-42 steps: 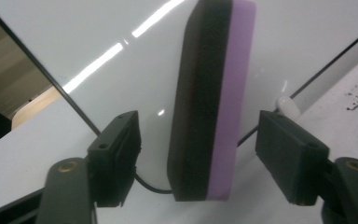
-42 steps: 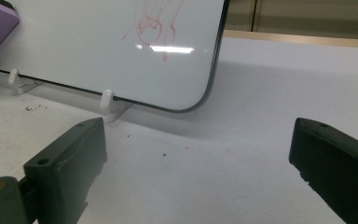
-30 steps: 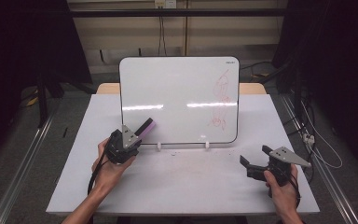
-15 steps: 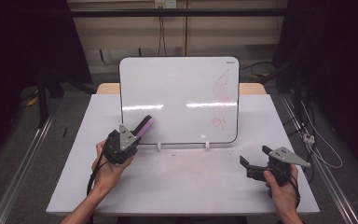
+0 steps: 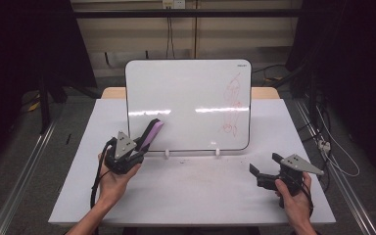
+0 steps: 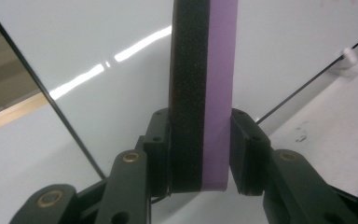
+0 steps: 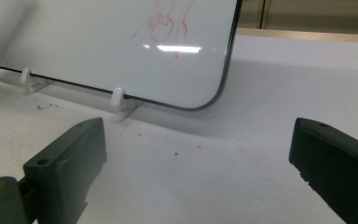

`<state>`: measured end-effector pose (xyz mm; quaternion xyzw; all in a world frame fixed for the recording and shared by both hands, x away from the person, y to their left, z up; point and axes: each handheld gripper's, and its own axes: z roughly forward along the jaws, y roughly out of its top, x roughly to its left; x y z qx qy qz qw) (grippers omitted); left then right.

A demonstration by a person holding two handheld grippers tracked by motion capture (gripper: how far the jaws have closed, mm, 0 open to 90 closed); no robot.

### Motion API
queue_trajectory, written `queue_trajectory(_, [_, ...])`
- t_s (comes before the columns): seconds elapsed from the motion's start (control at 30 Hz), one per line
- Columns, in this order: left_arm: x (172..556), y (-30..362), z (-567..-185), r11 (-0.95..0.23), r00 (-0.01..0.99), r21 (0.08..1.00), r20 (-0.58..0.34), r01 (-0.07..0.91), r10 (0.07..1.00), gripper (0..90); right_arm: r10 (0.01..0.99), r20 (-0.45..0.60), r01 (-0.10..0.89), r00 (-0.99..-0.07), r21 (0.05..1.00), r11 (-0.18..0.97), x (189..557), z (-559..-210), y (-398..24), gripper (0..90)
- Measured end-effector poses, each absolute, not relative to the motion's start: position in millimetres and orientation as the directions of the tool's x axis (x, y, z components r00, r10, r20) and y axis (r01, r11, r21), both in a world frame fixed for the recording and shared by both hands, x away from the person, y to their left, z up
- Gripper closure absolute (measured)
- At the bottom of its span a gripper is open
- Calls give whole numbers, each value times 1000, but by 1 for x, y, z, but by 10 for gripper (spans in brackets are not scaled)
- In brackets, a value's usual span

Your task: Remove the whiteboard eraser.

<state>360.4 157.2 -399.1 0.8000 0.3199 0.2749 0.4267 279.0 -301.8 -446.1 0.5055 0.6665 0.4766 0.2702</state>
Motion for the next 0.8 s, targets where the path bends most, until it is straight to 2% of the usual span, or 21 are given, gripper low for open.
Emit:
queue_trajectory(0.3, [356, 154, -394, -348, 671, 891, 69, 291, 738, 636, 935, 128, 412, -330, 911, 20, 278, -444, -294, 68])
queue_trajectory(0.5, [358, 140, -384, -350, 699, 897, 67, 271, 712, 636, 916, 169, 390, -364, 921, -15, 281, -439, -281, 73])
queue_trajectory(0.63, [361, 130, -374, -338, 711, 908, 67, 248, 700, 636, 909, 154, 369, -388, 929, 0, 284, -436, -268, 74])
queue_trajectory(0.8, [362, 113, -370, -323, 727, 918, 59, 229, 684, 636, 871, 214, 343, -442, 938, -56, 291, -429, -258, 37])
